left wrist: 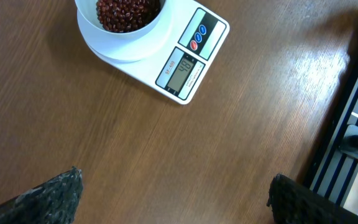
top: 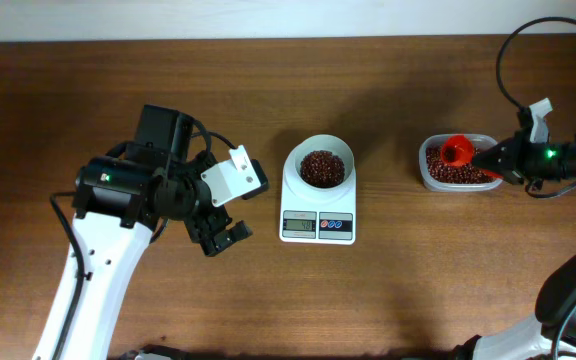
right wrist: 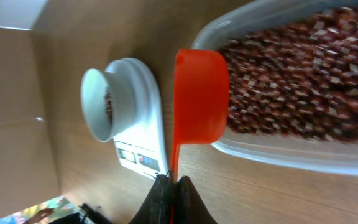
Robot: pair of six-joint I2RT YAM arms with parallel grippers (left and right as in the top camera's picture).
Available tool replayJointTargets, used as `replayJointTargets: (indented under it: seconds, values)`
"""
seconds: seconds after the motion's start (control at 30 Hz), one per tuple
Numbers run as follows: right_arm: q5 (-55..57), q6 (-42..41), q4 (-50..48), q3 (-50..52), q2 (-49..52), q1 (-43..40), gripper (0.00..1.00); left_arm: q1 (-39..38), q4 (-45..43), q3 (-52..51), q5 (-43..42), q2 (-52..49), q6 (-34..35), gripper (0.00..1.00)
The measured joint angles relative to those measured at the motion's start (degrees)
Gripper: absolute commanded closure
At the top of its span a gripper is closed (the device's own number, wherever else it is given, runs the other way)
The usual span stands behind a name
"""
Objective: Scoop and weigh 50g on scale
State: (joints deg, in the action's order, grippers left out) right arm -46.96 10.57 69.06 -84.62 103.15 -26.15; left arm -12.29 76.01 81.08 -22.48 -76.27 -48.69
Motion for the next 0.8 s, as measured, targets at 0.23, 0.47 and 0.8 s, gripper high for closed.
replayJointTargets:
  seconds: [0.23, 0.47, 0.8]
  values:
    - [-4.31, 0.35, -0.11, 0.0, -0.31, 6.03, 0.96, -0.02, 0.0, 0.0, 0.0, 0.0, 0.0, 0.01]
    - [-5.25, 0.44, -3.39, 0.07, -4.17, 16.06, 0.96, 0.0, 0.02, 0.0, 0.0, 0.0, 0.0, 0.01]
    - [2.05, 0.57, -10.12, 0.07, -6.1, 28.65, 0.96, 0.0, 0.0, 0.0, 0.0, 0.0, 0.0, 0.01]
